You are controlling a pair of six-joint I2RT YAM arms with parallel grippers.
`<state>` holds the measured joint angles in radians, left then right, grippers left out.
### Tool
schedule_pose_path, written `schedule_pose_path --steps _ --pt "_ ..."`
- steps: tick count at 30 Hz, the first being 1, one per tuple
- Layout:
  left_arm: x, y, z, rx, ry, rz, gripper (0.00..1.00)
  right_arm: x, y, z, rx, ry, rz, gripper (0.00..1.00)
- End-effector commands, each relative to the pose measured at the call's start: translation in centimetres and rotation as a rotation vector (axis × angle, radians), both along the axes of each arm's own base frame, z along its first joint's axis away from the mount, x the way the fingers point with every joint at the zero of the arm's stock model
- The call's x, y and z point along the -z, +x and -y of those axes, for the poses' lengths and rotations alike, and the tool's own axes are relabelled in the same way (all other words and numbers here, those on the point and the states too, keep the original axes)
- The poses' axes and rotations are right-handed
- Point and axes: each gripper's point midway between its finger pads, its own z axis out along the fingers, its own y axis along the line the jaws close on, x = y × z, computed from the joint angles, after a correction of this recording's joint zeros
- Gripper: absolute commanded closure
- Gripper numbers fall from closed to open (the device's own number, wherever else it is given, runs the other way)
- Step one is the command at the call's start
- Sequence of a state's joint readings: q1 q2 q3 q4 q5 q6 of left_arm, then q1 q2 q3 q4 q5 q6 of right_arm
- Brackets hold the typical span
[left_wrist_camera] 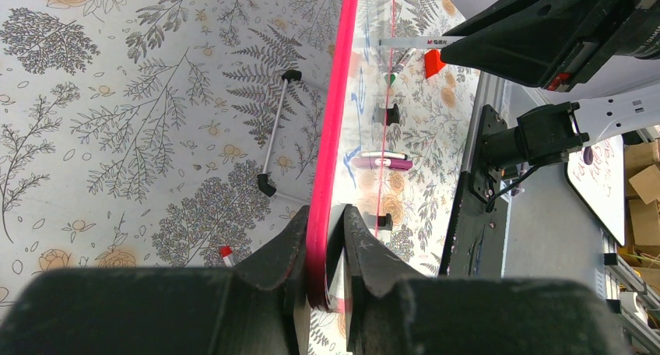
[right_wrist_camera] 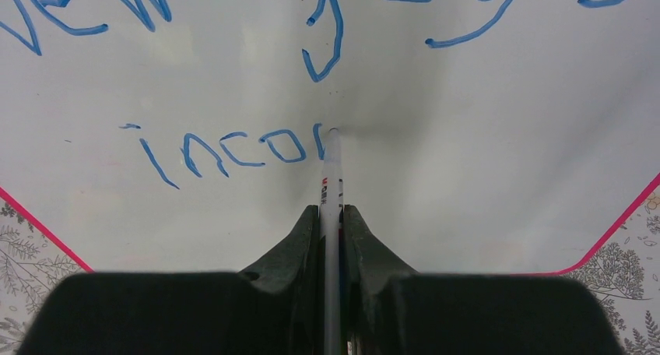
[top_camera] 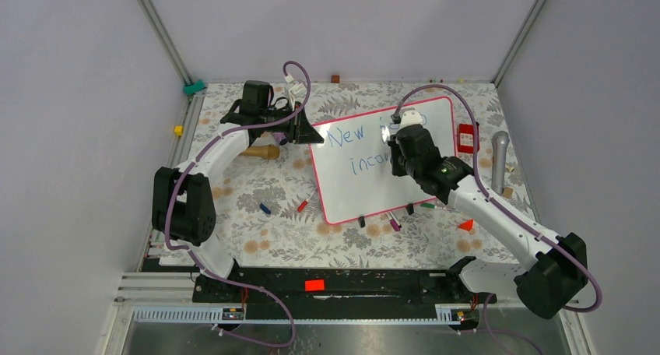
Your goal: Write a sentence on the whiteboard
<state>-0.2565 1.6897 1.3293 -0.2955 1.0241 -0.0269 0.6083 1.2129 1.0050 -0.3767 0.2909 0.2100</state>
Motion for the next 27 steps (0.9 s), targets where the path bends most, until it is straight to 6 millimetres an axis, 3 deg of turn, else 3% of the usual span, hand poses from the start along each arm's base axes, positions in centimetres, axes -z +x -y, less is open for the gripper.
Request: schedule_pose_path --steps 1,10,22,27 --pt "1.0 2.2 0.1 -0.035 0.101 0.168 0.88 -1.5 2.1 0.3 0.051 0.004 0.064 1.0" --pt "0.9 2.1 0.1 -0.035 0.1 0.171 0.88 -1.0 1.5 0.1 0.036 0.024 0.047 1.0" --pt "1.0 2.1 0.1 -0.033 0.099 0.167 0.88 2.3 -0.8 0.6 0.03 0.043 -0.03 1.0" --pt "1.0 2.1 0.1 -0.032 0.098 0.166 0.88 2.5 -0.9 1.4 0.052 0.01 -0.029 1.0"
